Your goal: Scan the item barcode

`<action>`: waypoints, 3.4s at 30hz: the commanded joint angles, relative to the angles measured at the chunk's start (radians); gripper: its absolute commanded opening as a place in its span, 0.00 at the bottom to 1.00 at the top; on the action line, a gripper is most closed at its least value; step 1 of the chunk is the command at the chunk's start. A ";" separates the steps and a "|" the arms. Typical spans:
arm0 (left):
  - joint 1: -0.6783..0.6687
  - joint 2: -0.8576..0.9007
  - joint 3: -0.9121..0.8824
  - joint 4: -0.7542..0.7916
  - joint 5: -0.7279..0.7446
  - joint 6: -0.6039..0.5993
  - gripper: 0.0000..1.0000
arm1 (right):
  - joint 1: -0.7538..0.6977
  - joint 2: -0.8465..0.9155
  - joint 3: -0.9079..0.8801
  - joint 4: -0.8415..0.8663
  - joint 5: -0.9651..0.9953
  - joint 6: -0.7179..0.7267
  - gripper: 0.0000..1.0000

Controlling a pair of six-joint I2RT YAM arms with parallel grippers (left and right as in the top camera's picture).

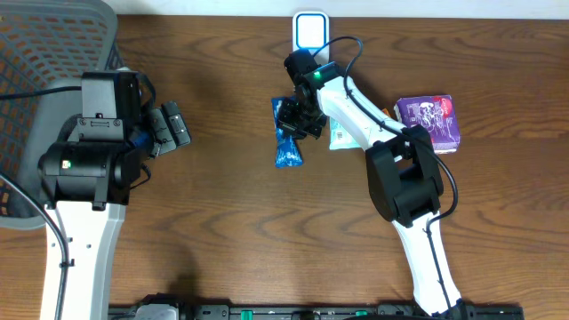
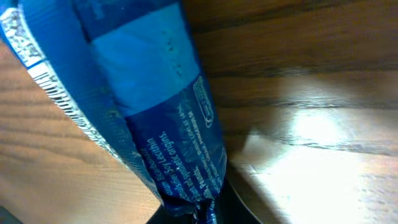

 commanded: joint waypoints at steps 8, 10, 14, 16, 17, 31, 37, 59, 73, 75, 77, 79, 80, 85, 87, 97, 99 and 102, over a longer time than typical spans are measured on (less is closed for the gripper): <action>0.003 0.004 0.011 -0.004 -0.009 0.013 0.98 | -0.069 -0.053 -0.008 -0.016 0.209 0.055 0.20; 0.003 0.004 0.011 -0.004 -0.009 0.013 0.98 | -0.073 -0.067 -0.008 -0.014 0.209 0.010 0.41; 0.003 0.004 0.011 -0.004 -0.009 0.013 0.98 | -0.070 -0.101 -0.008 -0.015 0.209 -0.046 0.66; 0.003 0.004 0.011 -0.004 -0.009 0.013 0.98 | -0.070 -0.132 -0.008 -0.015 0.209 -0.072 0.68; 0.003 0.004 0.011 -0.004 -0.009 0.013 0.98 | -0.070 -0.154 -0.008 -0.016 0.209 -0.087 0.68; 0.003 0.004 0.011 -0.004 -0.009 0.013 0.98 | -0.141 -0.515 -0.008 -0.090 0.215 -0.373 0.99; 0.003 0.004 0.011 -0.004 -0.009 0.013 0.98 | -0.282 -0.565 -0.008 -0.227 0.307 -0.515 0.99; 0.003 0.004 0.011 -0.004 -0.009 0.013 0.98 | -0.502 -0.556 -0.237 -0.224 0.422 -0.550 0.99; 0.003 0.004 0.011 -0.004 -0.009 0.013 0.98 | -0.457 -0.556 -0.375 -0.051 0.249 -0.654 0.92; 0.003 0.004 0.011 -0.004 -0.009 0.013 0.98 | -0.438 -0.556 -0.413 -0.005 0.245 -0.666 0.88; 0.003 0.004 0.011 -0.004 -0.009 0.013 0.98 | -0.416 -0.556 -0.453 0.047 0.246 -0.667 0.86; 0.003 0.004 0.011 -0.004 -0.009 0.013 0.98 | -0.397 -0.555 -0.484 0.089 0.246 -0.668 0.83; 0.003 0.004 0.011 -0.004 -0.009 0.013 0.98 | -0.389 -0.555 -0.500 0.114 0.246 -0.679 0.81; 0.003 0.004 0.011 -0.004 -0.009 0.013 0.98 | -0.360 -0.553 -0.561 0.217 0.247 -0.705 0.80; 0.003 0.004 0.011 -0.004 -0.009 0.013 0.98 | -0.352 -0.553 -0.590 0.258 0.250 -0.704 0.80; 0.003 0.004 0.011 -0.004 -0.009 0.013 0.98 | -0.341 -0.525 -0.675 0.385 0.216 -0.737 0.74; 0.003 0.004 0.011 -0.004 -0.009 0.013 0.98 | -0.339 -0.504 -0.675 0.399 0.216 -0.737 0.74; 0.003 0.004 0.011 -0.004 -0.009 0.013 0.98 | -0.339 -0.463 -0.675 0.406 0.225 -0.737 0.76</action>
